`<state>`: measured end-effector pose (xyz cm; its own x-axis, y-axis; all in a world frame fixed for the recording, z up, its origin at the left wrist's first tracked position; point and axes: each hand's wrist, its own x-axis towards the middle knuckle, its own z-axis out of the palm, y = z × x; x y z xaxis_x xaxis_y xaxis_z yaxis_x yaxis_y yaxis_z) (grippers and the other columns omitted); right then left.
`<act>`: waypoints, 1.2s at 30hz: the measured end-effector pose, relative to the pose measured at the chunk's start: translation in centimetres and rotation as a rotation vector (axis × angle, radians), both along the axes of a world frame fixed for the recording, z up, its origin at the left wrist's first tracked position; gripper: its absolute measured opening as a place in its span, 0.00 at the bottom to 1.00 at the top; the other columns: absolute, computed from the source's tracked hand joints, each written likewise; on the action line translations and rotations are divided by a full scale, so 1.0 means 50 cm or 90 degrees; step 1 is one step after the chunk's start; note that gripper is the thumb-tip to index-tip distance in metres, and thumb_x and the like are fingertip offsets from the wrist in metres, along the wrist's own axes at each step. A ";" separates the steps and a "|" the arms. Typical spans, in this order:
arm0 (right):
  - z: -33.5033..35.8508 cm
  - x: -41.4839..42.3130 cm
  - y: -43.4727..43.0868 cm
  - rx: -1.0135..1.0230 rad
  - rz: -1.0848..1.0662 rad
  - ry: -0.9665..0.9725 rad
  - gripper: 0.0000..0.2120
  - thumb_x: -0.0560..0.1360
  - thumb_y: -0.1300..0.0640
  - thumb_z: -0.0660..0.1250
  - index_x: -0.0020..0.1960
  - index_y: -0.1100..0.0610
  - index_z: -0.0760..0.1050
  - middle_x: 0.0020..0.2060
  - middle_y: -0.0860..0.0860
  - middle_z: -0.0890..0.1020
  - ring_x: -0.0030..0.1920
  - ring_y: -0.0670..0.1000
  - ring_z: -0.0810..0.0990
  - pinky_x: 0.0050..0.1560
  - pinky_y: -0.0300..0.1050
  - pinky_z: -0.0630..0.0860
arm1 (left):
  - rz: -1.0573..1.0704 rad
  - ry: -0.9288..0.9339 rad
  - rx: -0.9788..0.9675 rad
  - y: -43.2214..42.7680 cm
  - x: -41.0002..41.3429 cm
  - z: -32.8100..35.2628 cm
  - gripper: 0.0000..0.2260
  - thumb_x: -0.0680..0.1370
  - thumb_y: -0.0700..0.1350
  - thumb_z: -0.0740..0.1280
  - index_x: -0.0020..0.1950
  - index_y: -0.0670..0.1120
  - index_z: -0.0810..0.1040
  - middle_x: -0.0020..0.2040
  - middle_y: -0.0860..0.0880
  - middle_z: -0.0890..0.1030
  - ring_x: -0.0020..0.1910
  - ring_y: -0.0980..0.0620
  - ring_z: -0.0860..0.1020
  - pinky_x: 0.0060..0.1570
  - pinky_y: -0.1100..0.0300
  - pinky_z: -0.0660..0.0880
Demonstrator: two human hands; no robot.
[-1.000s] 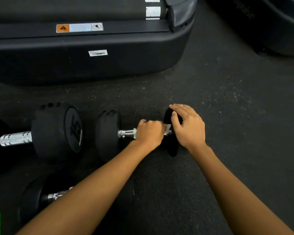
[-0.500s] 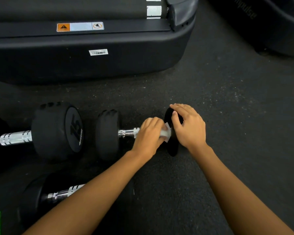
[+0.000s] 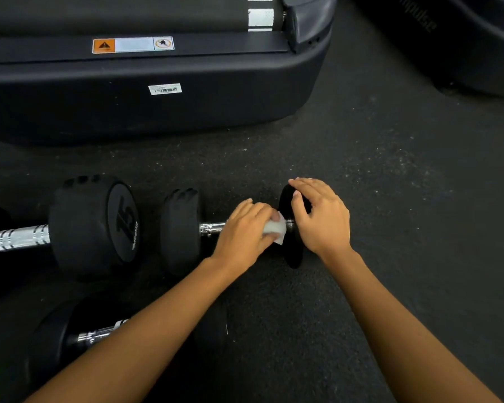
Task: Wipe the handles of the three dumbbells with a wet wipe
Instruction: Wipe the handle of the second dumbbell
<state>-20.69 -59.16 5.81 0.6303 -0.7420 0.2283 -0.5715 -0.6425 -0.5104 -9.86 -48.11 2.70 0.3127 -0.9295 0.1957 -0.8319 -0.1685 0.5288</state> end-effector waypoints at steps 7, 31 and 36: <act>0.002 0.002 0.000 0.004 -0.002 0.000 0.18 0.76 0.50 0.55 0.61 0.53 0.77 0.59 0.48 0.79 0.64 0.48 0.72 0.61 0.47 0.70 | 0.099 0.019 0.266 -0.048 0.011 0.033 0.20 0.82 0.54 0.53 0.53 0.45 0.80 0.46 0.45 0.82 0.52 0.49 0.78 0.65 0.56 0.59; 0.003 0.002 0.000 0.004 -0.001 -0.001 0.19 0.76 0.50 0.54 0.61 0.53 0.77 0.59 0.48 0.79 0.64 0.48 0.72 0.61 0.48 0.71 | 0.032 -0.005 0.239 -0.034 0.000 0.016 0.15 0.81 0.52 0.53 0.61 0.50 0.76 0.56 0.50 0.80 0.57 0.52 0.76 0.69 0.52 0.53; 0.005 0.003 0.000 0.006 0.002 -0.010 0.20 0.76 0.49 0.54 0.60 0.54 0.77 0.59 0.48 0.79 0.64 0.48 0.73 0.61 0.49 0.71 | 0.054 -0.022 0.170 -0.052 -0.034 0.008 0.15 0.82 0.49 0.53 0.55 0.46 0.78 0.51 0.47 0.81 0.53 0.48 0.78 0.66 0.54 0.58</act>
